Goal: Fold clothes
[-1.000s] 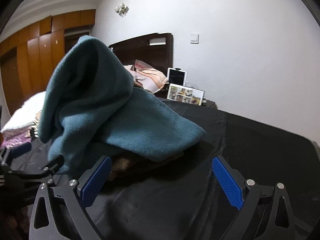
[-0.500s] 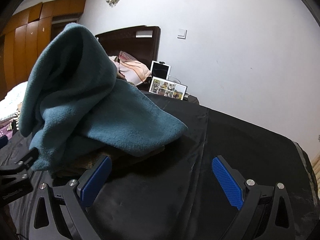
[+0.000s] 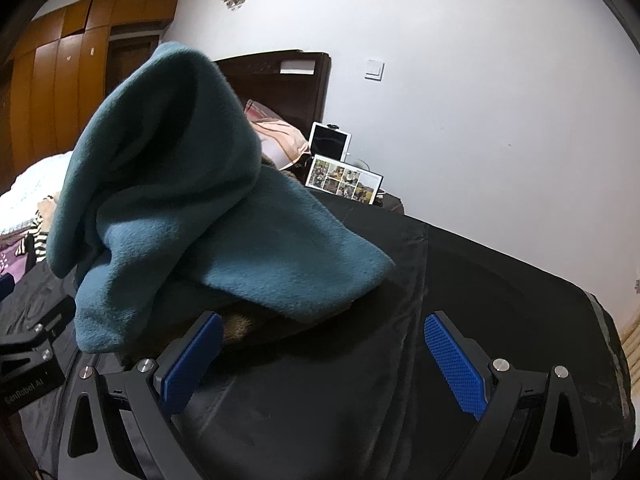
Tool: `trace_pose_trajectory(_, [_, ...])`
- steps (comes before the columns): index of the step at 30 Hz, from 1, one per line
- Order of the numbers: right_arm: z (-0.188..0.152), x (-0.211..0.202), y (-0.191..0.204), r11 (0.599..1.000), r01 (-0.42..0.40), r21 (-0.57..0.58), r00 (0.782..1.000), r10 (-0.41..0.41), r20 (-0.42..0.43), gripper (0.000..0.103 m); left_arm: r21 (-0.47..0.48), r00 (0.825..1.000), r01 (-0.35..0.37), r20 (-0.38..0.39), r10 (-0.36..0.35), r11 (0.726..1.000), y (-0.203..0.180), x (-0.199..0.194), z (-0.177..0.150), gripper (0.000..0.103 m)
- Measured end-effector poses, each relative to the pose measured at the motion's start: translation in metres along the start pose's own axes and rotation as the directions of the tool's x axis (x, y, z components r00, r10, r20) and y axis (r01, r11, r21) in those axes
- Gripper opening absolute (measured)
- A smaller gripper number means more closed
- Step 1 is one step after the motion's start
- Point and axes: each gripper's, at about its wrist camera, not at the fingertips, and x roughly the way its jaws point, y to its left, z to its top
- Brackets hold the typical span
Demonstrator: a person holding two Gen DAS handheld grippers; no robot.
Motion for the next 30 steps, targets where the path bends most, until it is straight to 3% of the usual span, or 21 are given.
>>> trace_pose_trajectory(21, [0.007, 0.004, 0.027, 1.0, -0.004, -0.024, 1.0, 0.003, -0.027, 0.102, -0.071, 0.998, 0.034, 0.059, -0.029, 0.997, 0.02, 0.016, 0.038, 0.102])
trace_pose_trajectory(30, [0.006, 0.008, 0.023, 1.0, -0.014, -0.006, 1.0, 0.014, -0.016, 0.102, -0.07, 0.983, 0.183, 0.03, -0.181, 0.981, 0.006, 0.042, 0.059, 0.102])
